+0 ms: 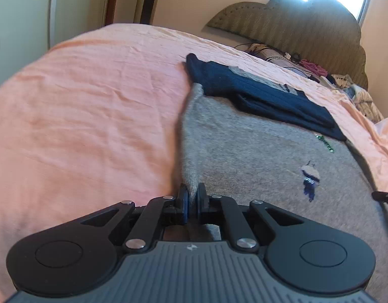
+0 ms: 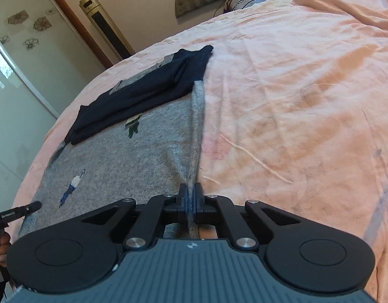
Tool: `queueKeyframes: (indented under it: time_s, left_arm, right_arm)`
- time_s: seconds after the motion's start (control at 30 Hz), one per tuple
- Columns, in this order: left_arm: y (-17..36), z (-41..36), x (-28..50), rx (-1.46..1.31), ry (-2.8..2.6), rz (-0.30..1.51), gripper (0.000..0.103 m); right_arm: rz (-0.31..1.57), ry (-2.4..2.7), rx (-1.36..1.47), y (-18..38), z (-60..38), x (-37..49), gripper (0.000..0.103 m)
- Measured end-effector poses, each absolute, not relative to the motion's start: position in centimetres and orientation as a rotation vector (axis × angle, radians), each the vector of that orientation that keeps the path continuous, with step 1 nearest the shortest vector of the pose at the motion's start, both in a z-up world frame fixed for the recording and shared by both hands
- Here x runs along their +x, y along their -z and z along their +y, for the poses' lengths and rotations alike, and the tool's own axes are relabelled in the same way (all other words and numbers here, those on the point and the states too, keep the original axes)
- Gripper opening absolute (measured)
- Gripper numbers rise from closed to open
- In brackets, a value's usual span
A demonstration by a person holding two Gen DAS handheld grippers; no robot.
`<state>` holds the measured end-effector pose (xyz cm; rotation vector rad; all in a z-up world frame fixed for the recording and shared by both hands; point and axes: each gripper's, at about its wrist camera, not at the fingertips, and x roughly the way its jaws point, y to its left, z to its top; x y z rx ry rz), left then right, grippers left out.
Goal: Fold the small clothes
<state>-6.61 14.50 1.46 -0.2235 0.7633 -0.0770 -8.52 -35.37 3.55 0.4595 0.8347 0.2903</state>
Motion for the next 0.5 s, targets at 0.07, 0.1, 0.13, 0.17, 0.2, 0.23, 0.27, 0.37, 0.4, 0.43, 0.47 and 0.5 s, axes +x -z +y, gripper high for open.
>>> queueKeyframes:
  time_s: [0.07, 0.1, 0.13, 0.17, 0.2, 0.23, 0.27, 0.37, 0.4, 0.43, 0.47, 0.5]
  left_arm:
    - [-1.6, 14.9, -7.6, -0.242, 0.12, 0.773, 0.006]
    - [-1.6, 15.2, -8.0, -0.276, 0.151, 0.792, 0.006]
    - [-1.6, 15.7, -8.5, -0.322, 0.185, 0.806, 0.009]
    - [-1.3, 16.1, -9.0, -0.368, 0.213, 0.824, 0.017]
    - [-1.0, 16.4, -9.6, -0.422, 0.227, 0.844, 0.024]
    - [-0.8, 16.8, -10.3, -0.483, 0.249, 0.836, 0.036]
    - [-0.6, 17.0, -11.0, -0.528, 0.267, 0.828, 0.05]
    - [-0.5, 16.3, -12.1, -0.529, 0.267, 0.806, 0.052]
    - [-0.6, 15.7, -12.2, -0.482, 0.237, 0.798, 0.042]
    - [-0.6, 15.4, -12.0, -0.433, 0.185, 0.809, 0.003]
    - [-0.6, 15.5, -12.0, -0.421, 0.166, 0.819, 0.004]
    - [-1.0, 16.0, -12.2, -0.433, 0.152, 0.811, 0.004]
  right_arm:
    - [0.831, -0.275, 0.466, -3.6, -35.1, -9.0, 0.006]
    - [0.839, -0.28, 0.485, -3.8, -35.1, -9.4, 0.019]
    - [0.845, -0.295, 0.504, -4.0, -35.0, -9.9, 0.026]
    - [0.844, -0.32, 0.513, -4.3, -35.0, -10.5, 0.049]
    - [0.843, -0.35, 0.512, -4.6, -34.8, -11.3, 0.07]
    - [0.855, -0.371, 0.508, -4.7, -34.6, -12.0, 0.075]
    - [0.872, -0.386, 0.504, -4.6, -34.4, -12.5, 0.076]
    - [0.867, -0.395, 0.457, -4.6, -33.7, -13.8, 0.062]
    - [0.867, -0.375, 0.431, -4.5, -33.5, -14.0, 0.031]
    - [0.888, -0.357, 0.424, -4.2, -33.7, -13.8, 0.008]
    - [0.878, -0.352, 0.45, -3.8, -34.4, -14.0, 0.007]
    - [0.871, -0.341, 0.468, -3.7, -35.0, -14.2, 0.006]
